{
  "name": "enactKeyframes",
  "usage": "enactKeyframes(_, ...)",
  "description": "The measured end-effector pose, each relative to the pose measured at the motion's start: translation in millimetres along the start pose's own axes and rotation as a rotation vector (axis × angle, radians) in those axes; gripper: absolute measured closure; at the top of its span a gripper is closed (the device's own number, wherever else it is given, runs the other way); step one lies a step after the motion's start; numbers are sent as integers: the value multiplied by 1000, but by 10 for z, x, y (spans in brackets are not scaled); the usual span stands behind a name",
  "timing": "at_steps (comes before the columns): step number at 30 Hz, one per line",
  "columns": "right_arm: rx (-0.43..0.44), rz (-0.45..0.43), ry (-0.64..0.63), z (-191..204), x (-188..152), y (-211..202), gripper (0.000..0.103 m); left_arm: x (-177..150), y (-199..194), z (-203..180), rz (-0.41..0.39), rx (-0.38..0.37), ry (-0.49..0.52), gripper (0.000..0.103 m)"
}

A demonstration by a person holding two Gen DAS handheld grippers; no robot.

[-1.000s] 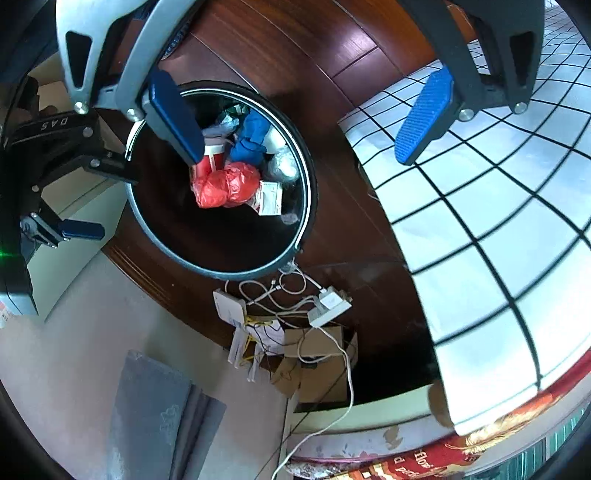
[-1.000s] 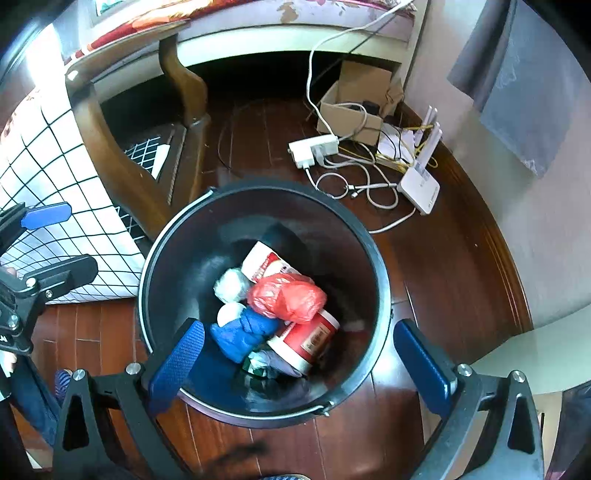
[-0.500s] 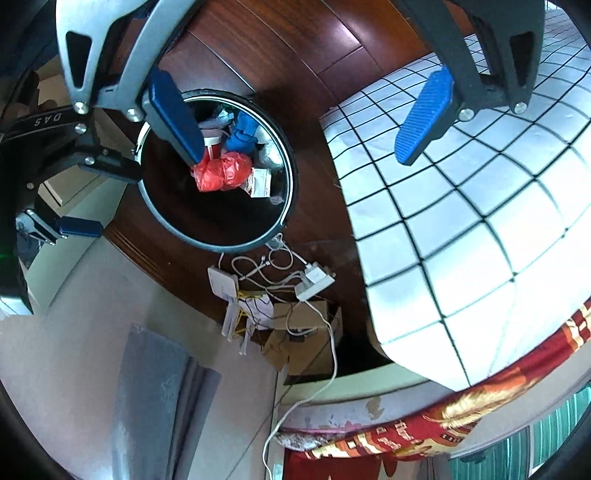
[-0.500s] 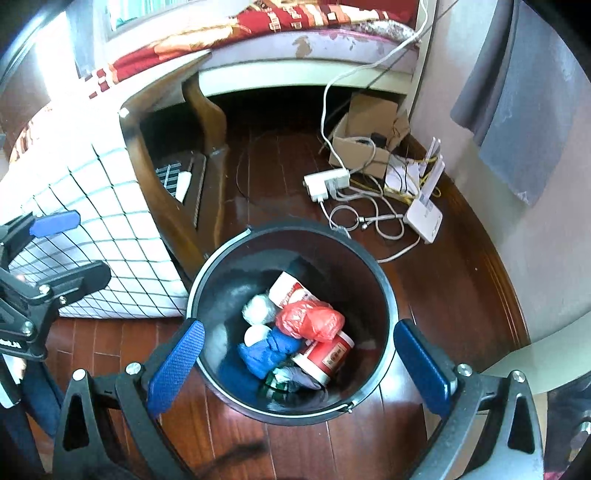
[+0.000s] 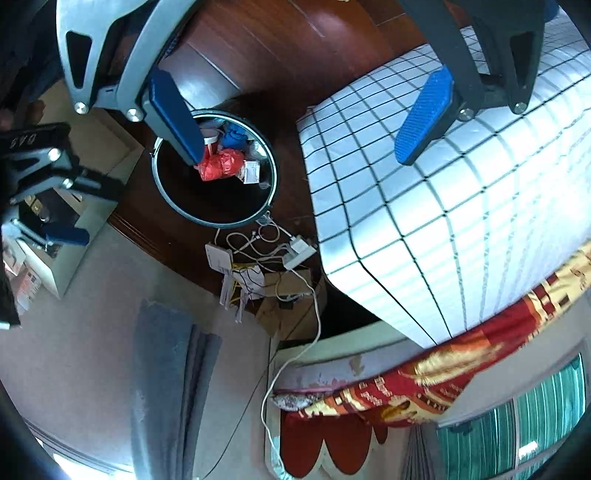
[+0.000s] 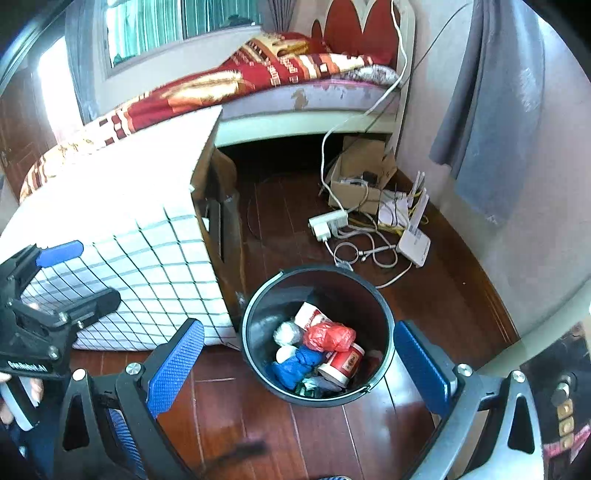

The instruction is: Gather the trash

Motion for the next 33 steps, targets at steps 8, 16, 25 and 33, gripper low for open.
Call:
enactKeyframes(8, -3, -103, 18, 214, 28, -678, 0, -8, -501, 34, -65, 41, -3, 0)
enactKeyframes(16, -33, -147, -13, 468, -73, -1161, 0, -48, -1010, -52, -146, 37, 17, 0)
enactKeyframes(25, -47, -221, -48, 633, -105, -1609, 0, -35, -1420, -32, -224, 54, -15, 0)
enactKeyframes(33, -73, -290, -58, 648, -3, -1861, 0, -17, -1573, -78, -274, 56, 3, 0)
Point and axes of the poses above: each gripper's, at about its wrist camera, not at the fingertips, and y roughly the way its jaws point, z to its left, x to its top, the point moved 1 cm from there along y, roughly the way its jaws point, and after that the axes turned 2 degrees about -y, right-handed, at the moved point
